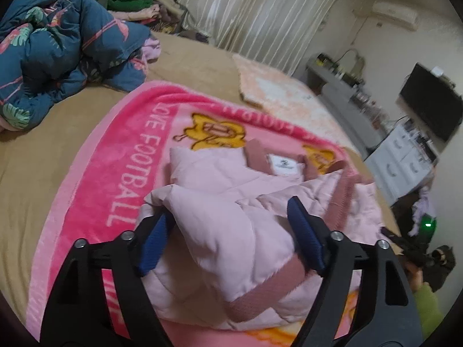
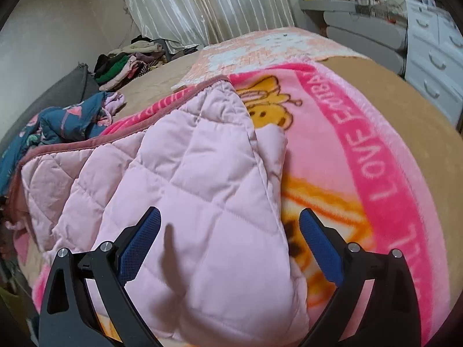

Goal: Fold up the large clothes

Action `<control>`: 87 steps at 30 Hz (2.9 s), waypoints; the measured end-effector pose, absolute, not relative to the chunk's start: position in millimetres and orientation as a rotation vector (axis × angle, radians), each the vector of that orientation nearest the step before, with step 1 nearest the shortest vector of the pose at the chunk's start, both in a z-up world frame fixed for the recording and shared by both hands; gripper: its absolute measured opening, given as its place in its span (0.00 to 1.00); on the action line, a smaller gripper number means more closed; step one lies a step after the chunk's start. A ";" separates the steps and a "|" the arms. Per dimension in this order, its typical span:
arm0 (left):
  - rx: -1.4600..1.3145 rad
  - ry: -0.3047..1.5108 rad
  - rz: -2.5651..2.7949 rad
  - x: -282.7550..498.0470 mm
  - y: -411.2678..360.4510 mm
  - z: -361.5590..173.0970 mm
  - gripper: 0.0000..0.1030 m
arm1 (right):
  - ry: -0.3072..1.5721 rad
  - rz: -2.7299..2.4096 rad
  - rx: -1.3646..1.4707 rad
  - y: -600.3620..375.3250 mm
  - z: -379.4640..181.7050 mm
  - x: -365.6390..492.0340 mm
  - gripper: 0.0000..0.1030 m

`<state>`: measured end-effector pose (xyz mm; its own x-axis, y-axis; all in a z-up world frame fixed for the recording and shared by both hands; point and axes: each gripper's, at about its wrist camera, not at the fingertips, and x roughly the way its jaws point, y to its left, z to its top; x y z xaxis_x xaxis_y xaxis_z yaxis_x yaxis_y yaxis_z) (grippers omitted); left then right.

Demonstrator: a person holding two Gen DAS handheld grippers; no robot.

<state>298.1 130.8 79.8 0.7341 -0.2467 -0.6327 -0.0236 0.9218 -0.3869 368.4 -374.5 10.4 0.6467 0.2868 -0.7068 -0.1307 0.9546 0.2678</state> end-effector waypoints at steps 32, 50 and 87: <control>-0.112 0.740 -0.023 321.7 131.6 8.3 0.10 | 0.682 0.196 0.122 -371.8 28.9 372.5 0.13; -0.128 0.764 0.127 409.8 135.3 -4.1 0.10 | 0.716 0.015 0.138 -365.9 10.5 466.1 0.12; -0.067 0.826 -0.066 387.1 42.1 2.7 0.78 | 0.800 0.268 -0.115 -268.1 6.0 419.6 0.71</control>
